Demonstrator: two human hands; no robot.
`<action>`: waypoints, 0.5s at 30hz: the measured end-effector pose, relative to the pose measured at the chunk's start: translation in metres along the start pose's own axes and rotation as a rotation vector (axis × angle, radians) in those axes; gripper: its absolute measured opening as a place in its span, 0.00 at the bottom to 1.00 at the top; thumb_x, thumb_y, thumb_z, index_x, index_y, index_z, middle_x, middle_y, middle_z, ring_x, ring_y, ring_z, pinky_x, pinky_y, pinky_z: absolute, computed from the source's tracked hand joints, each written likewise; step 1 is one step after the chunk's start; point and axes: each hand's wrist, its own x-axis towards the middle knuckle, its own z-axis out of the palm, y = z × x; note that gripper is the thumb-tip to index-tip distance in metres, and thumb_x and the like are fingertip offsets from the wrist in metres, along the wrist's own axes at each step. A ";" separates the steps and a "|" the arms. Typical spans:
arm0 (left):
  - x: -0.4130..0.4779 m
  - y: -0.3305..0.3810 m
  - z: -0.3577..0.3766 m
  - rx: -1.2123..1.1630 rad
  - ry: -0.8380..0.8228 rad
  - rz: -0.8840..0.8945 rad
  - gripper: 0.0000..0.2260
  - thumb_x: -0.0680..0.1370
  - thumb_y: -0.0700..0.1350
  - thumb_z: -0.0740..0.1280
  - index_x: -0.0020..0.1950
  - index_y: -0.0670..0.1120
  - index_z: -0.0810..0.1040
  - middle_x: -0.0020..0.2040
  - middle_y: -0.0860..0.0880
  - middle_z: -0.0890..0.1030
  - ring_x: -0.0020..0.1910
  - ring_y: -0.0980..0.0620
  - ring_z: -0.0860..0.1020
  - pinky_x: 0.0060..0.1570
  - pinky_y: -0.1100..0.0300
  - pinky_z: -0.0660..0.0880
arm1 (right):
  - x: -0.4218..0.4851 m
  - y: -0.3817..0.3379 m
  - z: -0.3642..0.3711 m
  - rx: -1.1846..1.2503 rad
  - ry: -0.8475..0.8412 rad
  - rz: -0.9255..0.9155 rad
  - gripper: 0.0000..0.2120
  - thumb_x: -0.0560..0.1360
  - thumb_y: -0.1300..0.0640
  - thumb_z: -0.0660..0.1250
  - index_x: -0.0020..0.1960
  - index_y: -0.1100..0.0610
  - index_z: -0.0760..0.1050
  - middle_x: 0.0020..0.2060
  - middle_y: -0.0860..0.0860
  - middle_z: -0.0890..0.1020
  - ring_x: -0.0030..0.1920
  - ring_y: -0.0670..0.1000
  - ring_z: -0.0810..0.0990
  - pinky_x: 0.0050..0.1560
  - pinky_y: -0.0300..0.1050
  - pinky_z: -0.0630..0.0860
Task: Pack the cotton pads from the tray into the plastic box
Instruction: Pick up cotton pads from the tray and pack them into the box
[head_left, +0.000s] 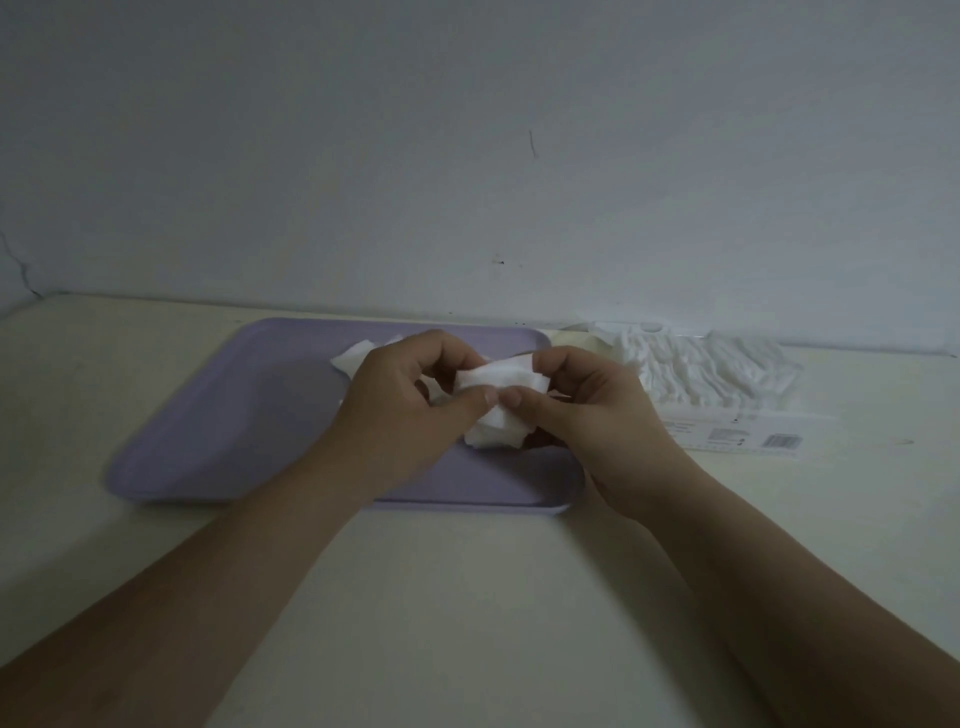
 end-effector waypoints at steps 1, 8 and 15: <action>0.001 0.001 0.000 -0.044 -0.003 -0.034 0.08 0.72 0.43 0.77 0.42 0.55 0.83 0.43 0.47 0.86 0.35 0.53 0.77 0.38 0.53 0.76 | 0.000 0.000 0.001 0.008 -0.011 0.004 0.09 0.69 0.61 0.79 0.46 0.50 0.86 0.45 0.57 0.87 0.44 0.56 0.87 0.45 0.52 0.83; 0.011 0.000 -0.014 -0.459 0.031 -0.229 0.07 0.64 0.46 0.76 0.37 0.50 0.80 0.35 0.43 0.77 0.35 0.44 0.74 0.36 0.54 0.72 | 0.003 0.004 -0.004 0.137 0.065 0.036 0.12 0.71 0.69 0.75 0.54 0.63 0.83 0.48 0.63 0.86 0.46 0.60 0.84 0.45 0.52 0.84; 0.005 -0.002 -0.009 -0.343 -0.170 -0.215 0.06 0.74 0.37 0.77 0.46 0.47 0.85 0.39 0.48 0.85 0.33 0.53 0.78 0.31 0.62 0.74 | 0.003 0.004 -0.005 0.023 0.114 0.009 0.09 0.77 0.72 0.70 0.56 0.64 0.83 0.50 0.63 0.87 0.48 0.61 0.87 0.49 0.54 0.85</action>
